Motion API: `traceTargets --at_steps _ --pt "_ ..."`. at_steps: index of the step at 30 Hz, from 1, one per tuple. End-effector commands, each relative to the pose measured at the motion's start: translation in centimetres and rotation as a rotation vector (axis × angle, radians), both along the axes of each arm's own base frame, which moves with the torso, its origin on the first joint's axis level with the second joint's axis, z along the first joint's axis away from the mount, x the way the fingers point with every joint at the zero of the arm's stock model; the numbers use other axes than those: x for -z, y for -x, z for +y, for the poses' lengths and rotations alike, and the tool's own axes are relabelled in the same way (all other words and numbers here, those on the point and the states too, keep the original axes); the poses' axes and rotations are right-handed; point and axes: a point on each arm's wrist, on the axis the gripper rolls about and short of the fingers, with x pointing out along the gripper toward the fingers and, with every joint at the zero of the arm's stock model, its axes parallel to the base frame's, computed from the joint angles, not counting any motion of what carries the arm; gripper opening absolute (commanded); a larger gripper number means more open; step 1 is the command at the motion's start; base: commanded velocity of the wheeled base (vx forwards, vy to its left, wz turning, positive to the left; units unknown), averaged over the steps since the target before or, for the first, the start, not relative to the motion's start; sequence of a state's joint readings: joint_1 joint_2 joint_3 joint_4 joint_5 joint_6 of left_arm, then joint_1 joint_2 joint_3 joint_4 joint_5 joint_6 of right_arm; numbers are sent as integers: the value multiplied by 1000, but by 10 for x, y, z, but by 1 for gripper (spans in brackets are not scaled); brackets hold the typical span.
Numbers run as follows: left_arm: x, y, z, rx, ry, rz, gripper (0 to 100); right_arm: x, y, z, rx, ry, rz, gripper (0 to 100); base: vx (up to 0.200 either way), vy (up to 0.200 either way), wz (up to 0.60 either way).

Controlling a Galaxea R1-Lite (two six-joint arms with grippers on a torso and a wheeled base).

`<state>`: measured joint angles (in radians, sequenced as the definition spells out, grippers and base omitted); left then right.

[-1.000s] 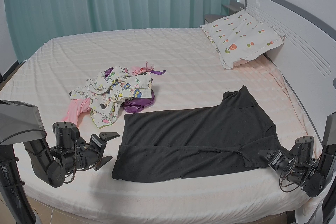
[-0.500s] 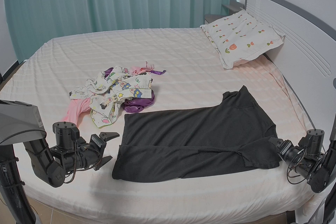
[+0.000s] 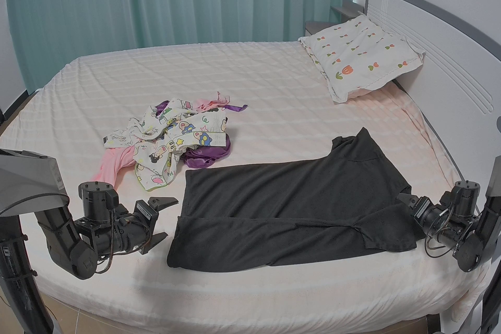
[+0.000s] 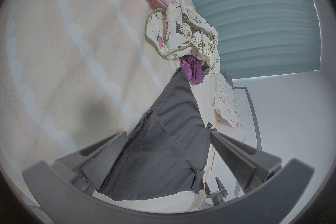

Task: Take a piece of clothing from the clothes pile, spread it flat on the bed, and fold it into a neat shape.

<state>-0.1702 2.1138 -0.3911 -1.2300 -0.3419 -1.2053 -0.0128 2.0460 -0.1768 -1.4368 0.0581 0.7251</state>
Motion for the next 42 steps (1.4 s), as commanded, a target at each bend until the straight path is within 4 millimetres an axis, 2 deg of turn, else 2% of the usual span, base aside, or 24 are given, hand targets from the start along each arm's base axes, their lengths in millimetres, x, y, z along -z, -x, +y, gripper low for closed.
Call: traceTargets --at_steps 1,13,18,19,31,42 --pt "0 0 0 0 0 1 100 30 -32 -13 -22 45 41 100 0 0 0" --pt "1 0 -1 4 -1 2 100 30 -33 -28 -20 32 28 100 0 0 0" --pt "1 0 -1 4 -1 2 100 30 -33 -28 -64 4 29 100 0 0 0" --pt "1 0 -1 4 -1 2 100 30 -33 -29 -65 3 31 0 0 0 0" --pt "1 0 -1 4 -1 2 100 30 -39 -34 -46 1 8 0 0 0 0" --pt "1 0 -1 4 -1 2 100 27 -47 -49 -44 -25 -29 0 0 0 0"
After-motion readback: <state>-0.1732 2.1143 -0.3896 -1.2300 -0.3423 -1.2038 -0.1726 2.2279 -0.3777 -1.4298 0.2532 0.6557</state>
